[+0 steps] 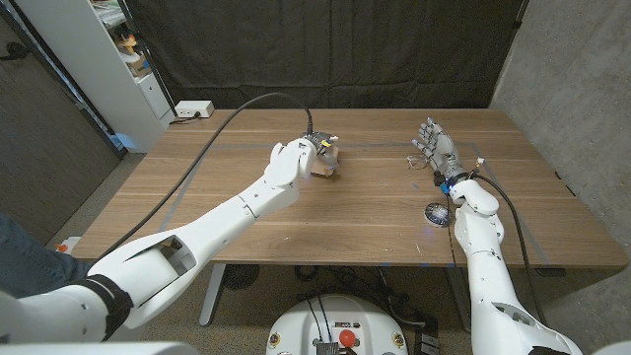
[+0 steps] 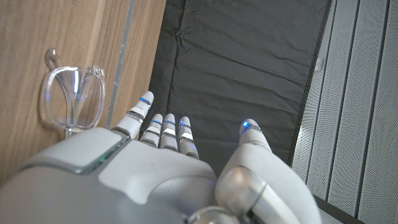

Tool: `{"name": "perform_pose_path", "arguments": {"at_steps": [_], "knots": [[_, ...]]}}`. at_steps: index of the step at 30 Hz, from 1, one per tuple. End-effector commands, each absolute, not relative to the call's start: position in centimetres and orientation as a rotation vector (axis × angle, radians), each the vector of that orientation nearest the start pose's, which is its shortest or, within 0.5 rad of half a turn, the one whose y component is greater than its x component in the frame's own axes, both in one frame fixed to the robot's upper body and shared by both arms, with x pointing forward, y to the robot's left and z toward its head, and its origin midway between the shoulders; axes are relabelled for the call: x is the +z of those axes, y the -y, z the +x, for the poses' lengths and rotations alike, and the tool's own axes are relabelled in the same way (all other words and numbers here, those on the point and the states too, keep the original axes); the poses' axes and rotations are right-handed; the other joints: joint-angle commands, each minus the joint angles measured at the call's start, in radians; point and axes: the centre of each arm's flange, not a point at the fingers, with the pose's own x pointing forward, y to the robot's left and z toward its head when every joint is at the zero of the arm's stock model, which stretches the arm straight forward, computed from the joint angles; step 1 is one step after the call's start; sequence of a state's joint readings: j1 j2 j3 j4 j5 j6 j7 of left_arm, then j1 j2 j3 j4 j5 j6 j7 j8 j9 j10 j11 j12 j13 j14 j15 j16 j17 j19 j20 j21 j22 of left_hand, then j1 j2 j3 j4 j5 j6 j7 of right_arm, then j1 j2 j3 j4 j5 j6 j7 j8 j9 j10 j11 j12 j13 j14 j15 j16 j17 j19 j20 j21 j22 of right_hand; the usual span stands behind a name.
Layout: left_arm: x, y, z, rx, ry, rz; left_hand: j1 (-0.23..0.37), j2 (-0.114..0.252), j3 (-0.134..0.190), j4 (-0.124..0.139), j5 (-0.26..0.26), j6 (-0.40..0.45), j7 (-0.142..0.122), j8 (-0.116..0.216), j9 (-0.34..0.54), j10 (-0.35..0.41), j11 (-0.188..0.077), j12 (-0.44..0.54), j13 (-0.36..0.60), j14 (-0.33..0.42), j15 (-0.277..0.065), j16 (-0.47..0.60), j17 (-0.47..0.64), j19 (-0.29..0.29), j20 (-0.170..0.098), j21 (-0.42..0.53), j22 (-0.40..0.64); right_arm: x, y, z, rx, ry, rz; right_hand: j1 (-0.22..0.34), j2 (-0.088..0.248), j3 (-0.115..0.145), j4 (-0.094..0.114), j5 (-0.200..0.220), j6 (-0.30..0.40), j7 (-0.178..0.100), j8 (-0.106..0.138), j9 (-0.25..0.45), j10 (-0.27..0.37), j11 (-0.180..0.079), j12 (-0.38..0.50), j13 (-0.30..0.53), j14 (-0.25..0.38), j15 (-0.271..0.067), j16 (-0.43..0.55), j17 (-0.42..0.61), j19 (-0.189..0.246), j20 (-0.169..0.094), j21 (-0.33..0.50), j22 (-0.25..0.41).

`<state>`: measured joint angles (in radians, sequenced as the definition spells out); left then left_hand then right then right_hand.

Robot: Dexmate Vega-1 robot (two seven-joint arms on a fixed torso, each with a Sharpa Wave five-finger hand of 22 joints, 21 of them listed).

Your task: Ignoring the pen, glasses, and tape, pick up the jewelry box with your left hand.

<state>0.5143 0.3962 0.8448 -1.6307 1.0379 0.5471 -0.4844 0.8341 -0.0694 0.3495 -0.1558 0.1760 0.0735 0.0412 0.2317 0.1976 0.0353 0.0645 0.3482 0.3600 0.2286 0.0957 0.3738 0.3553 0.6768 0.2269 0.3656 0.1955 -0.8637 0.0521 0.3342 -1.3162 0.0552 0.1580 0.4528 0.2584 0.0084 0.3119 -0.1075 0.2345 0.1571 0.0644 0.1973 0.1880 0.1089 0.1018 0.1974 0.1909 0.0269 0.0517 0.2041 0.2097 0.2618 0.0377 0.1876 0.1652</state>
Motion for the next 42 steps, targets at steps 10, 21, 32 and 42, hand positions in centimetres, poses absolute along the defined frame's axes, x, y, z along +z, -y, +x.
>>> {"name": "perform_pose_path", "arguments": {"at_steps": [10, 21, 32, 42], "knots": [[6.8, -8.0, 61.8, 0.028, 0.354, 1.681, 0.149, 0.153, -0.014, 0.006, -0.002, 0.001, -0.002, -0.007, 0.005, 0.004, 0.003, 0.01, 0.007, 0.009, -0.005, 0.009, 0.013, -0.021, -0.009, -0.005, 0.003, -2.2, 31.9, 64.7, 0.162, 0.651, 0.086, 0.001, 0.01, 0.001, -0.003, 0.005, -0.001, -0.002, -0.001, 0.003, -0.001, 0.0, 0.001, 0.003, 0.002, 0.006, 0.003, 0.001, 0.008, 0.002, 0.005, 0.005], [7.8, -7.9, 61.0, 0.022, 0.402, 1.665, 0.151, 0.152, -0.017, 0.006, -0.001, 0.003, -0.001, -0.007, 0.006, 0.004, 0.0, 0.011, 0.01, 0.009, -0.006, 0.009, 0.016, -0.028, -0.009, -0.008, 0.003, -2.2, 32.4, 64.4, 0.149, 0.653, 0.092, 0.001, 0.01, 0.001, -0.003, 0.005, 0.0, -0.002, -0.001, 0.003, 0.0, -0.001, 0.002, 0.003, 0.002, 0.005, 0.003, 0.001, 0.007, 0.002, 0.004, 0.005], [8.6, -8.1, 60.4, 0.028, 0.419, 1.651, 0.153, 0.153, -0.018, 0.006, -0.001, 0.006, 0.0, -0.008, 0.006, 0.009, -0.001, 0.014, 0.013, 0.014, -0.006, 0.01, 0.018, -0.03, -0.009, -0.009, 0.004, -1.9, 32.5, 64.1, 0.142, 0.662, 0.092, 0.0, 0.01, 0.0, -0.003, 0.005, -0.001, -0.002, -0.001, 0.003, 0.0, 0.0, 0.002, 0.003, 0.002, 0.006, 0.003, 0.001, 0.007, 0.002, 0.004, 0.005], [9.8, -8.7, 59.5, 0.058, 0.426, 1.646, 0.154, 0.154, -0.019, 0.006, -0.001, 0.008, -0.001, -0.008, 0.006, 0.014, 0.001, 0.016, 0.016, 0.018, -0.009, 0.01, 0.019, -0.03, -0.009, -0.009, 0.005, -1.9, 32.4, 63.9, 0.142, 0.667, 0.09, 0.001, 0.011, 0.0, -0.004, 0.005, 0.0, -0.002, -0.001, 0.003, 0.0, 0.001, 0.002, 0.003, 0.003, 0.005, 0.003, 0.001, 0.008, 0.002, 0.004, 0.005]]}}
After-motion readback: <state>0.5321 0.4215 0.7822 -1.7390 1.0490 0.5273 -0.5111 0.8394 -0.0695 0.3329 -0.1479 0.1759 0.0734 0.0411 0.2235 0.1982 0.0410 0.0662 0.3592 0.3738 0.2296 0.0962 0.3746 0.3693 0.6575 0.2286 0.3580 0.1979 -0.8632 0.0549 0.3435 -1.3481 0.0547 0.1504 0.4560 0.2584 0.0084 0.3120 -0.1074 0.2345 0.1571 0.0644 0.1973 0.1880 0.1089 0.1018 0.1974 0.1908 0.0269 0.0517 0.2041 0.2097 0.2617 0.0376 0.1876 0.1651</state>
